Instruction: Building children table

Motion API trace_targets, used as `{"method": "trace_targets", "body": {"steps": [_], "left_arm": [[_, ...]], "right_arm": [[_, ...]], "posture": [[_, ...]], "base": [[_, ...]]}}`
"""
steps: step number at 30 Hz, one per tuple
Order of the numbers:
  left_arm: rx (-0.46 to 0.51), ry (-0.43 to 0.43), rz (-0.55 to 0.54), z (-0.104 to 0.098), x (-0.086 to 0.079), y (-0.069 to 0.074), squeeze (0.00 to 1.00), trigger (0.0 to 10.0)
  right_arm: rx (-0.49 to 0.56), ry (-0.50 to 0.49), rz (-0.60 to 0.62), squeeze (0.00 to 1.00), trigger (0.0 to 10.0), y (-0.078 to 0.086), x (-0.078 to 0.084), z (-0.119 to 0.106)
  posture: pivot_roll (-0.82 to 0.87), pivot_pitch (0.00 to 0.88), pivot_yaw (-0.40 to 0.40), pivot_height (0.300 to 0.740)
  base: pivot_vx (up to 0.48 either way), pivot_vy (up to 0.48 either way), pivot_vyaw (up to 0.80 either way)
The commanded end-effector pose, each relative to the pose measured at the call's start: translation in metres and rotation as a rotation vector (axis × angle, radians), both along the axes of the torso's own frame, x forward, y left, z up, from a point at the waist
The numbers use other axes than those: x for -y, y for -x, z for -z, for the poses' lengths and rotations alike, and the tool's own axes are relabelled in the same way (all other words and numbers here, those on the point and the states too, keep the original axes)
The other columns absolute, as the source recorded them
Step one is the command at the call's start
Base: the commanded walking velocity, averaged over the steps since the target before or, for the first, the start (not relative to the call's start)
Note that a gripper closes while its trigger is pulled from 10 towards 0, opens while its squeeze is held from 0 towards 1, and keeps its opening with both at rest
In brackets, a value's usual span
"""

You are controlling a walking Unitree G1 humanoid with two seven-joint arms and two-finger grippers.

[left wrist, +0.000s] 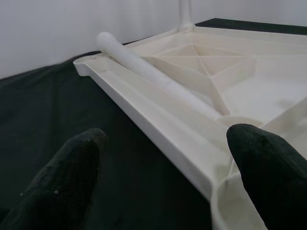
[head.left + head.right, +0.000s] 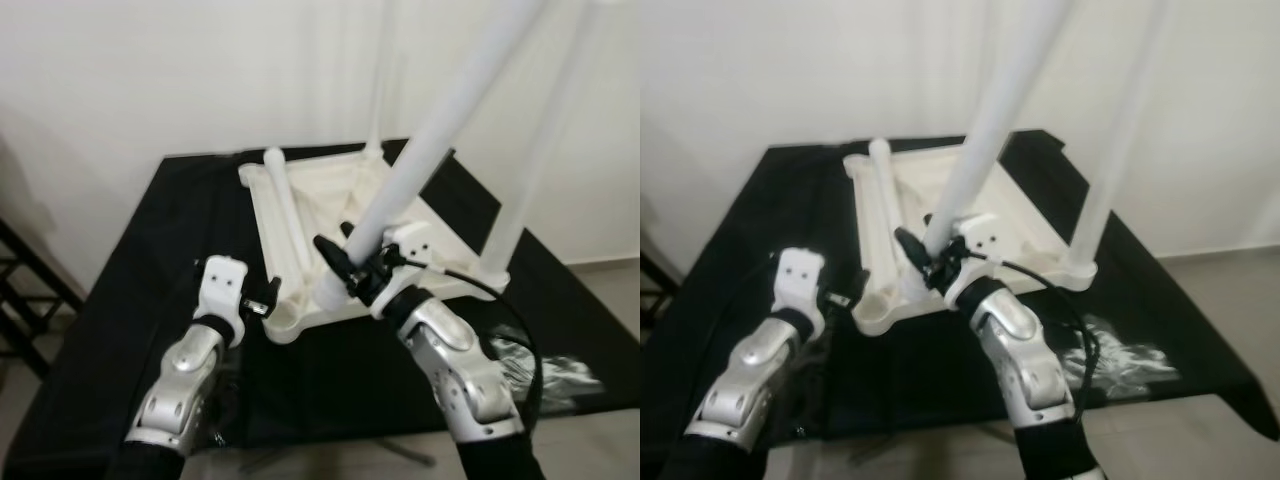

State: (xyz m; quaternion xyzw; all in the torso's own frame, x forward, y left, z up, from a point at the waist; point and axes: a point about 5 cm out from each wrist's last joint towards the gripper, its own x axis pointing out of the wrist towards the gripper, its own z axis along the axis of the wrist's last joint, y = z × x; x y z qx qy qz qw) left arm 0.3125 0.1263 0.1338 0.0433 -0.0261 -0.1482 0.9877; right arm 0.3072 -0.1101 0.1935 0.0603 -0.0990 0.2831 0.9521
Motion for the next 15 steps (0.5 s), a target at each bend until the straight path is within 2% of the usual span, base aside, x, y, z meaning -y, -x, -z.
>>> {"method": "trace_targets", "body": {"steps": [1,15], "left_arm": [[0.008,-0.015,0.007,0.0008,0.0003,0.0022,0.0,10.0],[-0.007,-0.046,0.044,0.0078,0.0056,0.0036,0.0,10.0]], "right_arm": [[0.011,-0.005,0.018,0.0,10.0,-0.0011,0.0021,-0.0008],[0.005,0.001,0.076,0.0,10.0,-0.0035,0.0104,0.0026]], "posture": [[-0.07,0.0,0.028,0.74],[-0.07,0.0,0.028,0.74]], "base": [[0.0,0.0,0.0],[0.0,0.0,0.0]]}}
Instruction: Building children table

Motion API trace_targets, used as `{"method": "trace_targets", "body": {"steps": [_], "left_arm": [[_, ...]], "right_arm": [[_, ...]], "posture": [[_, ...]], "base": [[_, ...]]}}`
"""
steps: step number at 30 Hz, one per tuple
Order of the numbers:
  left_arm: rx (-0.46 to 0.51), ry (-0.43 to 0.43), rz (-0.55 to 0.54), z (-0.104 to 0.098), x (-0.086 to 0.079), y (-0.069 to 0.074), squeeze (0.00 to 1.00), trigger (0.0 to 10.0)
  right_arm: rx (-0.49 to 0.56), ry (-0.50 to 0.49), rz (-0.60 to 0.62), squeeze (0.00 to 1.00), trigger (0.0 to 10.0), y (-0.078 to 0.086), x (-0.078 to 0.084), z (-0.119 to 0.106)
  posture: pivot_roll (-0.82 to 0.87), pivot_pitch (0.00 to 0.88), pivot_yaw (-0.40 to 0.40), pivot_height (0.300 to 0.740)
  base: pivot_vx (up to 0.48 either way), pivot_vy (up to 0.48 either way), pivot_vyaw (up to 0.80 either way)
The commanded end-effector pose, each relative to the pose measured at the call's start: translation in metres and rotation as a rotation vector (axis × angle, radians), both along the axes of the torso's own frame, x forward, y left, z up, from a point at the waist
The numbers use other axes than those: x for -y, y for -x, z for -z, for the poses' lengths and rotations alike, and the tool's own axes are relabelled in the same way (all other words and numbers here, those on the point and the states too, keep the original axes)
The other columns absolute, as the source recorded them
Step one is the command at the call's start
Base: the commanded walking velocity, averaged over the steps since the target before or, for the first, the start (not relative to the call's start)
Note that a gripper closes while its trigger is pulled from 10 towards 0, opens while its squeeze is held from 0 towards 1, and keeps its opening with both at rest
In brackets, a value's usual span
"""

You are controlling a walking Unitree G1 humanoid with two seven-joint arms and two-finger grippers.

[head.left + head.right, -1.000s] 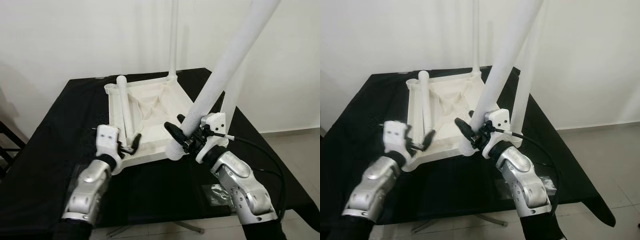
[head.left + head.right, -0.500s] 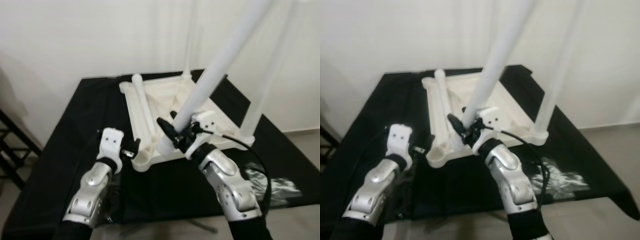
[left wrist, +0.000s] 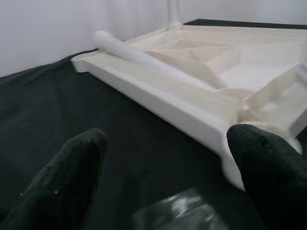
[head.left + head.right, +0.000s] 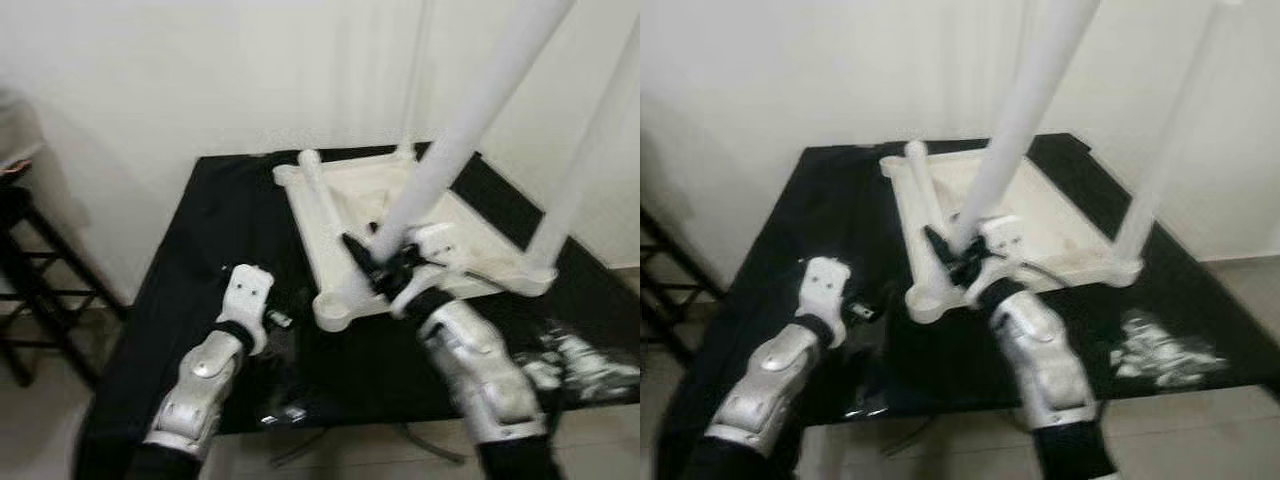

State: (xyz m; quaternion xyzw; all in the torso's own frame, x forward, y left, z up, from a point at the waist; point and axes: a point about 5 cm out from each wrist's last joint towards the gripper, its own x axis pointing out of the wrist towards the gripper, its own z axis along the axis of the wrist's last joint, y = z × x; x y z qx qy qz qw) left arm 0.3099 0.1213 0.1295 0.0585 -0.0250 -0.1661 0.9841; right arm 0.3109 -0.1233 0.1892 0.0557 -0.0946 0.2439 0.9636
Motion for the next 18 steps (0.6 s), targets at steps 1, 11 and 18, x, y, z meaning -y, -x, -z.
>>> {"method": "trace_targets", "body": {"steps": [1,11,18], "left_arm": [[-0.008,-0.015,0.011,0.004,0.001,0.002,0.0,10.0],[-0.033,-0.032,0.057,0.011,0.0,0.002,0.0,10.0],[-0.037,-0.026,0.064,0.012,-0.001,0.001,0.0,10.0]], "right_arm": [[0.015,-0.003,-0.005,0.0,10.0,0.0,-0.003,-0.001],[-0.03,-0.031,-0.042,0.0,10.0,0.008,-0.008,0.023],[-0.084,-0.064,-0.059,0.0,10.0,0.009,-0.012,0.038]], "posture": [[-0.07,0.0,0.03,0.74],[-0.07,0.0,0.038,0.74],[-0.06,0.0,0.04,0.74]], "base": [[0.0,0.0,0.0],[0.0,0.0,0.0],[0.0,0.0,0.0]]}}
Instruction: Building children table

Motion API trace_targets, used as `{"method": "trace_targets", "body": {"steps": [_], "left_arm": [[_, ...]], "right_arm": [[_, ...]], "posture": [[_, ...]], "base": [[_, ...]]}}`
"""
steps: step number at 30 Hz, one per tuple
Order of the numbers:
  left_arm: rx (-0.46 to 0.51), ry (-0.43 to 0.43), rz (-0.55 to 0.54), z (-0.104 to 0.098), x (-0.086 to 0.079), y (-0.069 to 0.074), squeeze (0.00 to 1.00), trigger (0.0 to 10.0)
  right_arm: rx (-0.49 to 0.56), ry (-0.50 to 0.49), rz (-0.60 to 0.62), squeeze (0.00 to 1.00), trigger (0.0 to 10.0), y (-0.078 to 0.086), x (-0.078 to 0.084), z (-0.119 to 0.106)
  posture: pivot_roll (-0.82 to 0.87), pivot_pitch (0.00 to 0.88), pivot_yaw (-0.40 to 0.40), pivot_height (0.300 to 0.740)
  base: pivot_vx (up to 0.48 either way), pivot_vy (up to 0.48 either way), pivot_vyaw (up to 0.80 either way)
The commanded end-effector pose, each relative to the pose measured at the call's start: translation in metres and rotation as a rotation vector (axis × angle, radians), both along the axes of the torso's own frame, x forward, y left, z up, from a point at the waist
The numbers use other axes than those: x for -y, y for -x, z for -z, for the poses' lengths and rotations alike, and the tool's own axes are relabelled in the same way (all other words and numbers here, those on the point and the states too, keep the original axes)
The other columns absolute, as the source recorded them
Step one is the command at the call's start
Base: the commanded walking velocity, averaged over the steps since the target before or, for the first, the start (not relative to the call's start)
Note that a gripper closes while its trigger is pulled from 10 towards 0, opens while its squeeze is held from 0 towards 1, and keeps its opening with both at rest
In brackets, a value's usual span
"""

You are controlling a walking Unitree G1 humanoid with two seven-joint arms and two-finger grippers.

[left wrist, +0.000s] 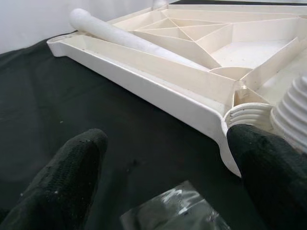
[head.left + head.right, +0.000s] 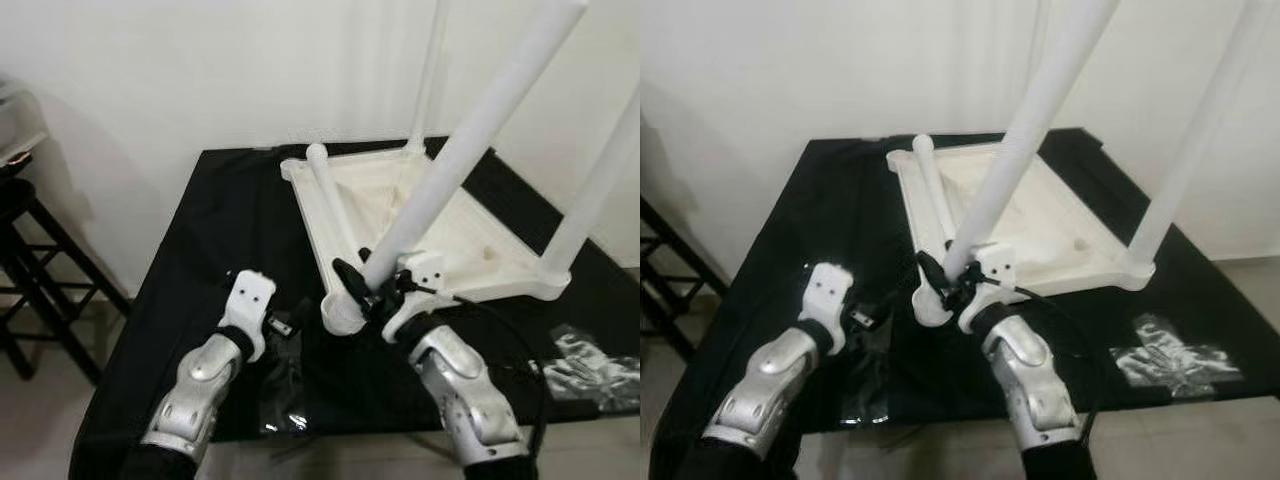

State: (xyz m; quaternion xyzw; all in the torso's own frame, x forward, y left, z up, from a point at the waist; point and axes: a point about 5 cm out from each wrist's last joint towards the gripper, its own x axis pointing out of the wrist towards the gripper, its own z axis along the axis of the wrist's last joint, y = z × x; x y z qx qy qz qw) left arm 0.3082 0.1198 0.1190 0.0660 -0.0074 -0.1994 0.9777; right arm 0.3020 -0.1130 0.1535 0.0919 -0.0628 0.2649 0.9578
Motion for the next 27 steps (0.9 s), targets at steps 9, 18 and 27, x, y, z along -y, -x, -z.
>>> {"method": "trace_targets", "body": {"steps": [9,18,27], "left_arm": [[0.003,-0.024,0.01,0.003,0.0,-0.002,0.0,10.0],[0.048,0.004,0.045,-0.007,0.001,0.001,0.0,10.0],[0.177,0.148,0.041,-0.056,-0.023,-0.003,0.0,10.0]], "right_arm": [[-0.01,-0.01,-0.012,0.0,10.0,-0.001,-0.001,0.006],[0.067,-0.011,-0.054,0.0,10.0,0.001,-0.002,-0.01],[0.219,-0.087,-0.04,0.0,10.0,-0.006,0.02,-0.066]], "posture": [[-0.07,0.0,0.043,0.74],[-0.07,0.0,0.043,0.74],[-0.07,0.0,0.042,0.74]], "base": [[0.0,0.0,0.0],[0.0,0.0,0.0],[0.0,0.0,0.0]]}}
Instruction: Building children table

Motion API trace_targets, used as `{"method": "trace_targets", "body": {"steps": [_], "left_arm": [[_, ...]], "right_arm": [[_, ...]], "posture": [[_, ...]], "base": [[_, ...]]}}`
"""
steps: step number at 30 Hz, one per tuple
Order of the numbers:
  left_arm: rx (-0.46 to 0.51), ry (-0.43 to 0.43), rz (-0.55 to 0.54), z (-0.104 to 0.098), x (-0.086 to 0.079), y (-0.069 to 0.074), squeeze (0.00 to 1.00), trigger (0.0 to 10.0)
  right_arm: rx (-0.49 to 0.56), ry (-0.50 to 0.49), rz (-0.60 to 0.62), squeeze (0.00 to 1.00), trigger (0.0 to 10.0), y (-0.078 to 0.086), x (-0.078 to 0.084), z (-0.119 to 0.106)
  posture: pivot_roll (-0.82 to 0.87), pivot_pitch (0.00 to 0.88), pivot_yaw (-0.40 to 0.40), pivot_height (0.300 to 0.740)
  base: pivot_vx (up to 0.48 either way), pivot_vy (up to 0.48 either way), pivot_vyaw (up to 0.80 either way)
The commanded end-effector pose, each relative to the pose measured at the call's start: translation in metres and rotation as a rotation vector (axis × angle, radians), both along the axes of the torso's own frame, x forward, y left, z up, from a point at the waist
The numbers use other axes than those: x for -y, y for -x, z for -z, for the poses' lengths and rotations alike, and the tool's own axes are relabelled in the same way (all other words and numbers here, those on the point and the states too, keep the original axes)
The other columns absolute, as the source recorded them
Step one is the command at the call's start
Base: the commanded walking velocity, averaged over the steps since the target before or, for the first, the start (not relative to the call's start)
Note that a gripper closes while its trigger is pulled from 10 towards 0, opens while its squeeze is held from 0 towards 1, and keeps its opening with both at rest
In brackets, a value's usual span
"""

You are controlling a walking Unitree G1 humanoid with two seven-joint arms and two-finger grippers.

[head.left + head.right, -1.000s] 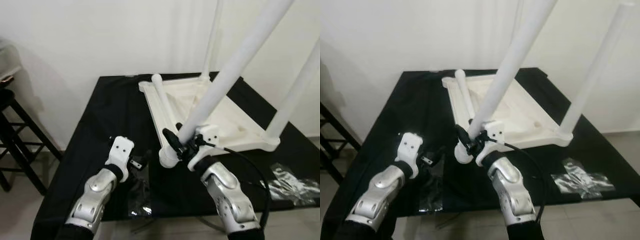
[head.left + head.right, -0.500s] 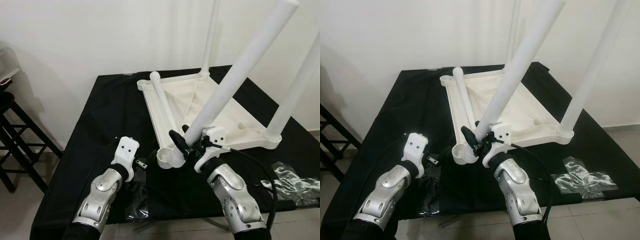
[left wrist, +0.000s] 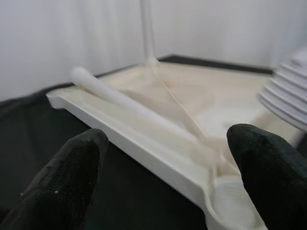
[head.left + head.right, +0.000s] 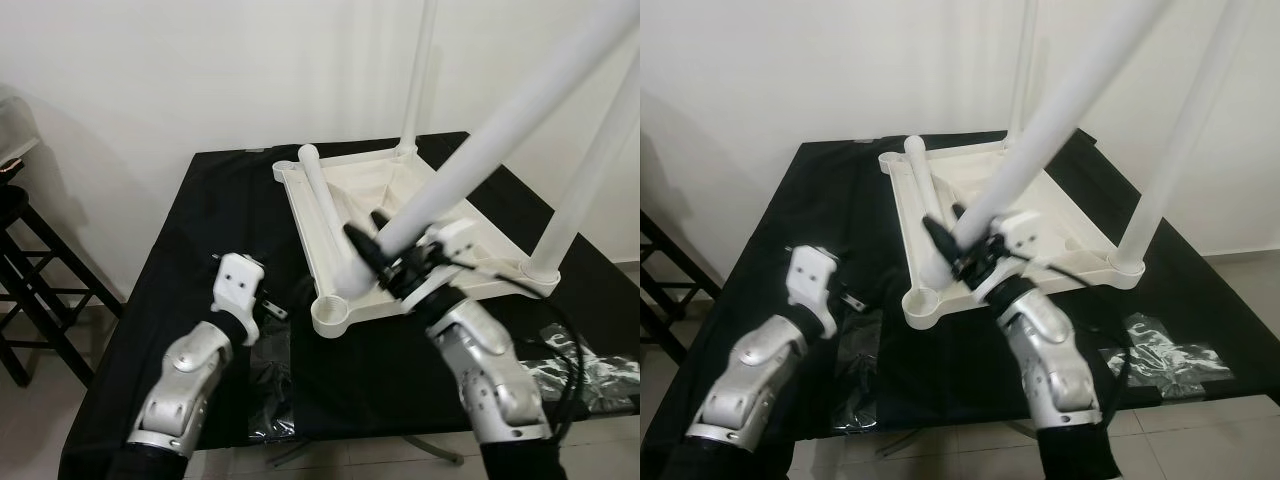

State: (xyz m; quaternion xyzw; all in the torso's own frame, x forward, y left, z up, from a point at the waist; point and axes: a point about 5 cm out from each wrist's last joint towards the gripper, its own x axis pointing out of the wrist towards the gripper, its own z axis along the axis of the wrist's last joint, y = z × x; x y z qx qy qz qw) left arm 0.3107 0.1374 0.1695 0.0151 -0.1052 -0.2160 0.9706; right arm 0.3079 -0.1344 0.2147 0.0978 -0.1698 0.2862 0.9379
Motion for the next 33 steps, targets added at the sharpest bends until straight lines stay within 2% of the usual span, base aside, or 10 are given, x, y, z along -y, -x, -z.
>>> {"method": "trace_targets", "body": {"steps": [1,5,12,16,20,33], "left_arm": [[0.022,0.029,-0.019,-0.011,-0.008,-0.002,0.0,10.0],[0.051,0.061,-0.036,-0.022,-0.012,-0.005,0.0,10.0],[0.044,0.037,-0.022,-0.02,-0.009,-0.001,0.0,10.0],[0.02,0.092,0.021,-0.018,-0.007,0.003,0.0,10.0],[0.019,0.111,-0.038,-0.021,-0.008,-0.003,0.0,10.0],[-0.006,0.082,-0.059,-0.017,-0.006,-0.006,0.0,10.0]], "right_arm": [[0.027,-0.018,0.0,0.0,10.0,-0.002,0.001,-0.01],[0.059,-0.005,0.02,0.0,10.0,-0.006,0.004,-0.021],[0.064,0.007,0.012,0.0,10.0,-0.006,0.004,-0.025],[0.058,0.017,0.003,0.0,10.0,-0.005,0.001,-0.023],[0.048,0.035,-0.002,0.0,10.0,-0.005,-0.002,-0.019],[0.03,0.054,-0.002,0.0,10.0,-0.005,-0.005,-0.015]], "posture": [[-0.07,0.0,0.039,0.74],[-0.07,0.0,0.039,0.74],[-0.07,0.0,0.033,0.74],[-0.07,0.0,0.033,0.74],[-0.07,0.0,0.032,0.74],[-0.07,0.0,0.032,0.74]], "base": [[0.0,0.0,0.0],[0.0,0.0,0.0],[0.0,0.0,0.0],[0.0,-0.227,0.0],[0.068,-0.113,0.0],[0.0,0.0,0.0]]}}
